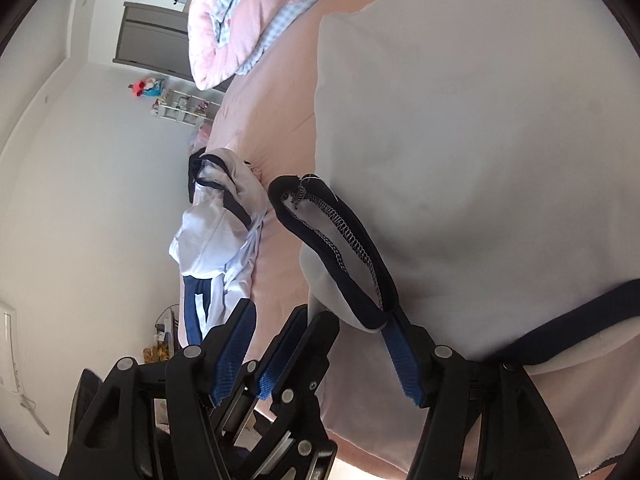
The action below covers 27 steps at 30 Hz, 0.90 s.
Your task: Fold clothes
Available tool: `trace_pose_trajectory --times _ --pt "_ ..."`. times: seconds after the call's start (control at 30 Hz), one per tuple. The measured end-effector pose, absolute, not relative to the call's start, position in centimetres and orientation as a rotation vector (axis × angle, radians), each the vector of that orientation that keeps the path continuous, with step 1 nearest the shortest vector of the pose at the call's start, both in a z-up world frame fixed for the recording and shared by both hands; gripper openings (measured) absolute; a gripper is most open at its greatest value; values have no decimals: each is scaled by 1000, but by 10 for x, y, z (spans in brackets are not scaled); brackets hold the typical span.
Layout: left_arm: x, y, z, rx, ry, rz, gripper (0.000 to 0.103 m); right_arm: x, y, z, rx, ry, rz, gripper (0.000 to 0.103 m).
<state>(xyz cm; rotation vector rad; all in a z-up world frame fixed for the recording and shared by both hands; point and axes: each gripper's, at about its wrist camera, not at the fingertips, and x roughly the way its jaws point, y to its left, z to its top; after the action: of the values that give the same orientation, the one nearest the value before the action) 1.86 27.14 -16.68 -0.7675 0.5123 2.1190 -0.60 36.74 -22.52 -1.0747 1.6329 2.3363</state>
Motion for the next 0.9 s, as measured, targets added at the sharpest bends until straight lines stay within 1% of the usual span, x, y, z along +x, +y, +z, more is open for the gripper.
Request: trace_pose_trajectory --times 0.13,0.2,0.23,0.27,0.3,0.33,0.37,0.43,0.53,0.63,0.67,0.7,0.73,0.77,0.9 --pt "17 274 -170 -784 492 2111 7 -15 374 -233 -1020 1721 2306 64" --pt "14 273 -171 -801 469 2109 7 -17 377 -232 -997 1747 2289 61" --pt "13 273 -171 -802 466 2112 7 -19 377 -230 -992 1733 2306 51" --pt "13 274 -172 -801 468 2117 7 -21 378 -228 -988 1717 2326 35" --pt "12 274 -172 -799 470 2119 7 -23 378 -225 -984 1700 2345 27" --pt "12 274 -172 -799 466 2118 7 -25 379 -226 -1017 1656 2323 15" --pt "11 273 -172 -801 458 2117 7 -27 380 -229 -1048 1635 2304 7" --pt "9 273 -173 -814 441 2110 8 -30 381 -236 -1108 1598 2266 7" --pt "2 275 -175 -877 415 2086 10 -26 380 -237 -1080 1601 2274 6" --pt "1 274 -174 -888 392 2080 24 -26 376 -227 -1062 1555 2322 6" --pt "2 273 -172 -876 386 2086 40 -26 375 -223 -1060 1531 2340 6" --pt "3 272 -171 -864 381 2092 65 -26 374 -219 -1056 1517 2358 6" --pt "3 272 -169 -855 370 2102 76 -26 374 -215 -1051 1504 2377 6" --pt "2 272 -168 -847 354 2114 83 -26 373 -210 -1046 1491 2395 6" --pt "-11 274 -167 -856 313 2169 83 -27 371 -199 -1034 1497 2442 6"
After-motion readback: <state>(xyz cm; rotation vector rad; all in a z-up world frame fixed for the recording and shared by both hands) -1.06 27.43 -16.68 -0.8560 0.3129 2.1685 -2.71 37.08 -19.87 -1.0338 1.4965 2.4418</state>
